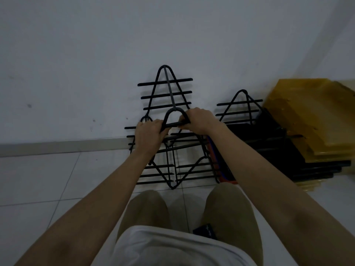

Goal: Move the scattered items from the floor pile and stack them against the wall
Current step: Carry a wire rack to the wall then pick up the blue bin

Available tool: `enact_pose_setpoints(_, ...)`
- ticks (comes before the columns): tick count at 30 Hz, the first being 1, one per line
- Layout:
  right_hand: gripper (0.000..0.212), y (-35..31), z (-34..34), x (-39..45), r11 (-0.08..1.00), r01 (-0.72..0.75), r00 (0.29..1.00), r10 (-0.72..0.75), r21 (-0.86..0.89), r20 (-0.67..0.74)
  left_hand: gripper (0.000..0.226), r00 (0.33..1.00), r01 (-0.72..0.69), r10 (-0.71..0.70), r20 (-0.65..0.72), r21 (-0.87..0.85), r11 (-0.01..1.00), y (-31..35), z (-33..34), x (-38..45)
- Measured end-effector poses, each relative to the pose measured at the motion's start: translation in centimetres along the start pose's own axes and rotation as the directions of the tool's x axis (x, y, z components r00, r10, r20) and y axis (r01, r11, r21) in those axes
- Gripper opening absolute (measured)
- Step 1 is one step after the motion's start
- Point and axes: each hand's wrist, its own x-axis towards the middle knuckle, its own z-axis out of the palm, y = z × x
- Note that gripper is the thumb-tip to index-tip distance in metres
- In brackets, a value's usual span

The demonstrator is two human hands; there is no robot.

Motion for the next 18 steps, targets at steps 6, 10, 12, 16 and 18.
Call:
enact_pose_setpoints(6,0.022,-0.2,0.8,-0.1,1.000,-0.007,1.000,0.007,0.004,-0.006,0.026,0.999,-0.006,0.005,0.035,0.020,1.000,-0.3,0.3,-0.3)
enact_pose_setpoints(10,0.022,0.1,0.4,-0.2,1.000,-0.004,1.000,0.004,0.020,0.002,0.026,1.000,-0.003,0.002,0.030,0.023,1.000,-0.1,0.2,-0.1)
enact_pose_setpoints(12,0.022,0.2,-0.1,-0.3,1.000,-0.001,1.000,0.002,0.027,-0.010,0.026,1.000,-0.001,0.001,0.024,0.009,1.000,0.1,0.1,0.2)
enact_pose_setpoints(16,0.023,0.5,-1.3,-0.4,0.999,0.006,0.999,-0.004,0.049,-0.045,0.024,0.999,-0.035,0.035,-0.003,-0.006,0.999,0.3,-0.4,1.2)
enact_pose_setpoints(18,0.023,0.8,-1.6,-0.3,0.997,0.004,0.998,0.000,0.071,-0.055,0.025,0.998,-0.066,0.066,-0.005,0.022,0.998,0.4,-0.6,1.9)
